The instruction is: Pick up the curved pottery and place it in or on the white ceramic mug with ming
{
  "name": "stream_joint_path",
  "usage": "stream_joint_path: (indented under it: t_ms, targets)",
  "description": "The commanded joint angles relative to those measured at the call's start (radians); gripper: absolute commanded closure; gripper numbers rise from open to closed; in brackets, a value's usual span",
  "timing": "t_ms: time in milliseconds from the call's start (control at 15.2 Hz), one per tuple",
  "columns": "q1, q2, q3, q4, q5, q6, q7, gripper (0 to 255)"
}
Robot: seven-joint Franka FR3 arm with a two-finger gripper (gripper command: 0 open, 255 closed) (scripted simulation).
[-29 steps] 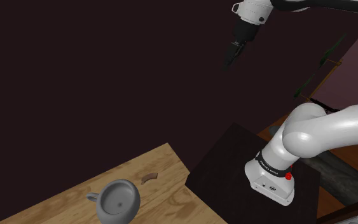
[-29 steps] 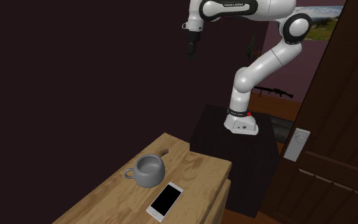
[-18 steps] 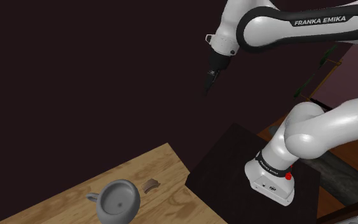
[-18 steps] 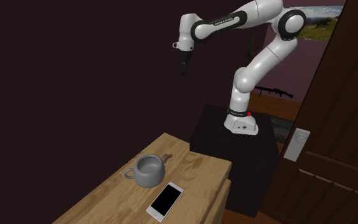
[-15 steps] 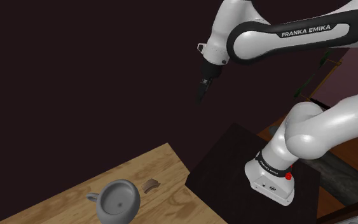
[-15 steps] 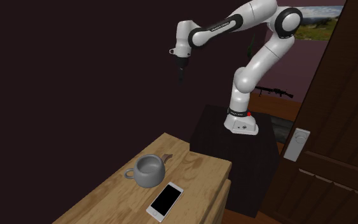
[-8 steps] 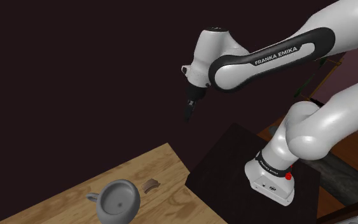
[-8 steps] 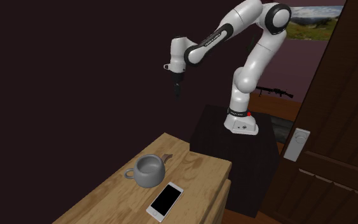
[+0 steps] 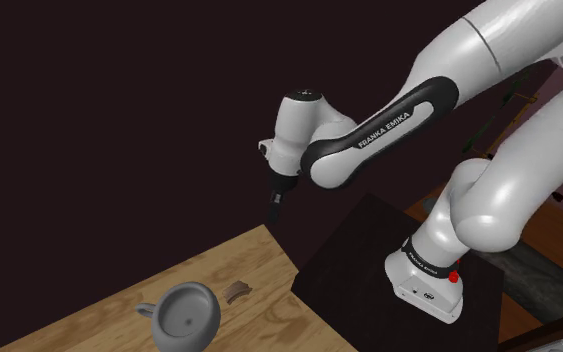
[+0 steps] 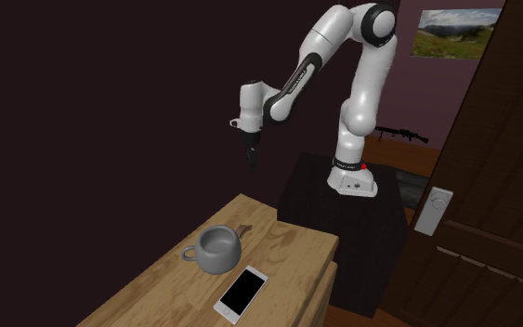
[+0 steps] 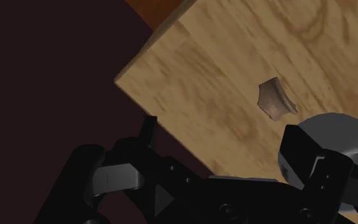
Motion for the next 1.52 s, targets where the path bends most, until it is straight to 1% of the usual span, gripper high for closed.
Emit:
stream_joint_path:
  t_ms: [0,198,396,594,792,858,924,1320,1452]
  targets:
    - [0.01,0.075,0.021,0.003,-0.023,0.069,0.019,0]
    - [0.027,0.198,0.04,0.036,-0.091,0.148,0.067,0]
    - [0.062,0.321,0.034,0.079,-0.181,0.215,0.13,0]
    - [0.121,0.441,0.002,0.132,-0.267,0.27,0.19,0]
    - [0.191,0.556,-0.038,0.194,-0.334,0.314,0.235,0]
    - [0.214,0.591,-0.051,0.215,-0.349,0.326,0.245,0]
    - [0.222,0.606,-0.06,0.22,-0.355,0.337,0.249,0]
    - [0.266,0.696,-0.108,0.253,-0.384,0.397,0.273,0]
    - [0.27,0.705,-0.112,0.257,-0.386,0.402,0.275,0]
